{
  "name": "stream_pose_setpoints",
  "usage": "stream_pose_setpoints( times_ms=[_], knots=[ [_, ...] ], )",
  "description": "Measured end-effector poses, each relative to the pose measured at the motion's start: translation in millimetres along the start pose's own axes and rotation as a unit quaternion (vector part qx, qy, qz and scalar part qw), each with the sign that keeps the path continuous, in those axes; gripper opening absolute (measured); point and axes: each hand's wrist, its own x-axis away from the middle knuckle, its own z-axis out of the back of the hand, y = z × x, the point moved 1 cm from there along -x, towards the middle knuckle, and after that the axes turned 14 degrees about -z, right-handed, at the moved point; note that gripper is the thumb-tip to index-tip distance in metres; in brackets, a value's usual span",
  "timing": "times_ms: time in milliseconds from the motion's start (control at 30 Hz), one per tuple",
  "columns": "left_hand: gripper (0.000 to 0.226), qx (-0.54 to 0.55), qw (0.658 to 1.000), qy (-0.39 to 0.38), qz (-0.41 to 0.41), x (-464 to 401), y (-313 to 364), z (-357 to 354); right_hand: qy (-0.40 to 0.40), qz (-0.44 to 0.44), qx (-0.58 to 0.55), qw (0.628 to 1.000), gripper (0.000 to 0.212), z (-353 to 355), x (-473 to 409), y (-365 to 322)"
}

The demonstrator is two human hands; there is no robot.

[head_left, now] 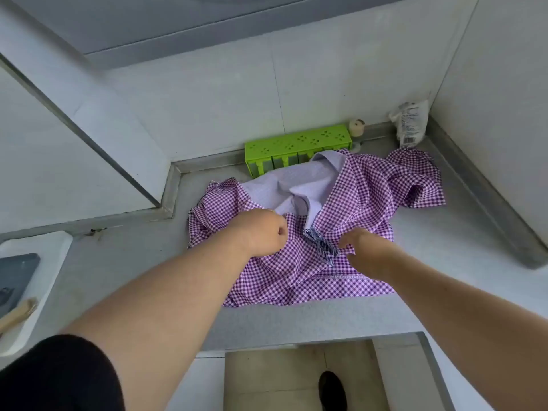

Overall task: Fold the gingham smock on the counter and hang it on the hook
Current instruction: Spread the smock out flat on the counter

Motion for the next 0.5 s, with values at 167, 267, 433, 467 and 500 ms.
stream_pose_setpoints(
  times_ms=[167,267,433,467,500],
  knots=[
    [0.032,-0.003,0.996,-0.085,-0.003,-11,6,-27,-0.038,0.016,0.053,0.998,0.038,-11,-10,10],
    [0.046,-0.007,0.993,-0.115,-0.01,-16,8,-42,-0.075,0.021,0.07,0.995,0.035,-18,-16,19],
    [0.087,0.009,0.989,-0.15,0.007,-22,9,-69,-0.069,0.012,0.069,0.995,0.047,-26,-21,27],
    [0.093,0.006,0.989,-0.148,0.013,-25,11,-74,-0.066,0.0,0.049,0.997,0.051,-27,-22,29],
    [0.096,-0.001,0.989,-0.146,0.021,-27,12,-79,-0.062,-0.013,0.025,0.998,0.055,-28,-22,32]
  ],
)
